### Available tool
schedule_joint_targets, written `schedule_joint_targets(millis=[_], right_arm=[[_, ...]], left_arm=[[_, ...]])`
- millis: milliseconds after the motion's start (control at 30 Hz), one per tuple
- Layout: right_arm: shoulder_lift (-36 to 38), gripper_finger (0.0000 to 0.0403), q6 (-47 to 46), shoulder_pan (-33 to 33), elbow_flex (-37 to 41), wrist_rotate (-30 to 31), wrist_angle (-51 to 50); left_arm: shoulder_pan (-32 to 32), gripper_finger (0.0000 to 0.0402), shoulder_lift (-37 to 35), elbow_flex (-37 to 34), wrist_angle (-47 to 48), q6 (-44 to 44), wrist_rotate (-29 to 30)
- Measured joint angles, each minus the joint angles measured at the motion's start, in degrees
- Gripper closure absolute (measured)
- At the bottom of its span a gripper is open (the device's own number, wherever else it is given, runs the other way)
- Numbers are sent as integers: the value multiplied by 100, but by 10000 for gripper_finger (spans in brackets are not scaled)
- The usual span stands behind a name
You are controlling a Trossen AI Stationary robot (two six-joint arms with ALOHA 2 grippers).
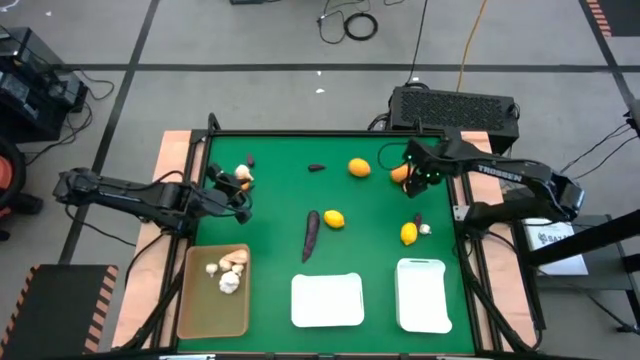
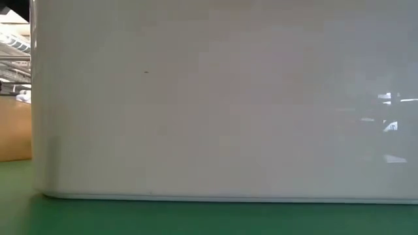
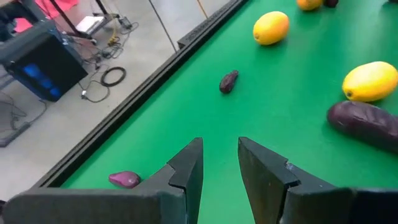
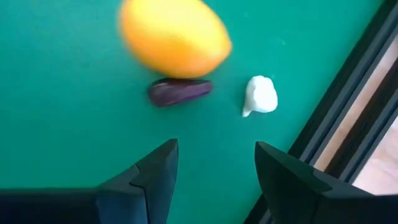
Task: Sort produce into baskets
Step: Put the garlic into the orange bin
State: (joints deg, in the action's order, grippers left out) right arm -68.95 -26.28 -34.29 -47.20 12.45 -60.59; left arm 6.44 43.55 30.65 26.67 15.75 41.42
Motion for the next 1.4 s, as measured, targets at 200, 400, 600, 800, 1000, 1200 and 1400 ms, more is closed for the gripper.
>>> schedule_joint_targets(millis=[200,400,600,800,1000,1200,1400], right_arm=[[-211,200,137,-602,392,256,596],[-558,200,125,-1008,422,247,1045],[-1006,200,144,-1320,419,249,1119],[-1477,200,347,-1549,419,249,1280],[-1829,206,635,-1569,418,208,1465],[-1875,258,725,-1565,406,203,1488],[-1876,312,794,-1565,272,271,1212]], left_arm=[[-4,292,172,0,-96,-9,123],[-4,292,223,0,-77,-153,123],[-4,292,218,0,-74,-153,119],[-4,292,220,0,-70,-160,116],[-4,292,218,0,-67,-160,112],[-4,292,218,0,-67,-160,108],[-4,292,218,0,-65,-160,105]])
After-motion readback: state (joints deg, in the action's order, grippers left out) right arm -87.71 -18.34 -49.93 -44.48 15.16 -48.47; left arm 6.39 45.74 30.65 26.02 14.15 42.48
